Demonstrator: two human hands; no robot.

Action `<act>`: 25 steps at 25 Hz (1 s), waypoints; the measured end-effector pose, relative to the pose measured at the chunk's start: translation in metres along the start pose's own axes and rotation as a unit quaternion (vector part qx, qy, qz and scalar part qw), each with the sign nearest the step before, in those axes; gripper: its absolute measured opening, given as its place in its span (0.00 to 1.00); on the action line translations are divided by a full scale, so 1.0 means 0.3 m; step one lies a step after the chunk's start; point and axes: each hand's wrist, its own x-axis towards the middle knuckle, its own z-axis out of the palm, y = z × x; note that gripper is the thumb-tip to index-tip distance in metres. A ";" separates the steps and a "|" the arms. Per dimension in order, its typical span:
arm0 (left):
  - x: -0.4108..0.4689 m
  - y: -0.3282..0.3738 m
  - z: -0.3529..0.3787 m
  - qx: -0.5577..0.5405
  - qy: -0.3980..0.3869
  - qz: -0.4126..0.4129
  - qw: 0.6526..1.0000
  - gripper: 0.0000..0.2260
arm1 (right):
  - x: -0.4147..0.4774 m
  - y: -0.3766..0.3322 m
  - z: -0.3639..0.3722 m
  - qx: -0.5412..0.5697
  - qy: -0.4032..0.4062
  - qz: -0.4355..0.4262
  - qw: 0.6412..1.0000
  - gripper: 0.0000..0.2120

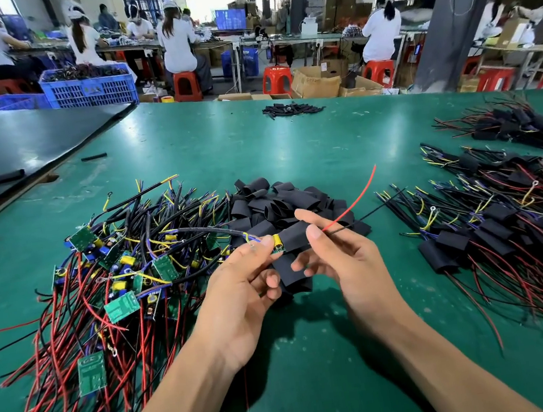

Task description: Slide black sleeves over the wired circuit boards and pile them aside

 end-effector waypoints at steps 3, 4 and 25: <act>-0.004 0.009 0.003 -0.014 -0.008 -0.004 1.000 0.05 | 0.011 -0.012 -0.014 0.016 0.011 -0.006 1.000 0.12; -0.005 0.010 0.003 -0.019 -0.009 -0.007 1.000 0.04 | 0.012 -0.012 -0.017 0.017 0.015 -0.008 1.000 0.11; -0.021 0.020 0.015 -0.070 -0.058 -0.064 0.994 0.07 | -0.006 -0.008 0.014 0.131 0.030 0.030 0.990 0.13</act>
